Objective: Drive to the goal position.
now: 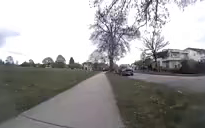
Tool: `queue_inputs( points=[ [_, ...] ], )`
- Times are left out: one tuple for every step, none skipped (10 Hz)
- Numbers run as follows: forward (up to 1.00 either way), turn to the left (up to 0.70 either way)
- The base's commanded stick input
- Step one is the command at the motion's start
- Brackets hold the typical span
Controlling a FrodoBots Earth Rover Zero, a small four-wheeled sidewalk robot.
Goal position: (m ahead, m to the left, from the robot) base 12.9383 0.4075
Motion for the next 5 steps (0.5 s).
queue_inputs(
  points=[
    [0.85, 0.2],
    [0.85, 0.04],
    [0.85, 0.0],
    [0.85, 0.0],
    [0.85, 0.0]
  ],
)
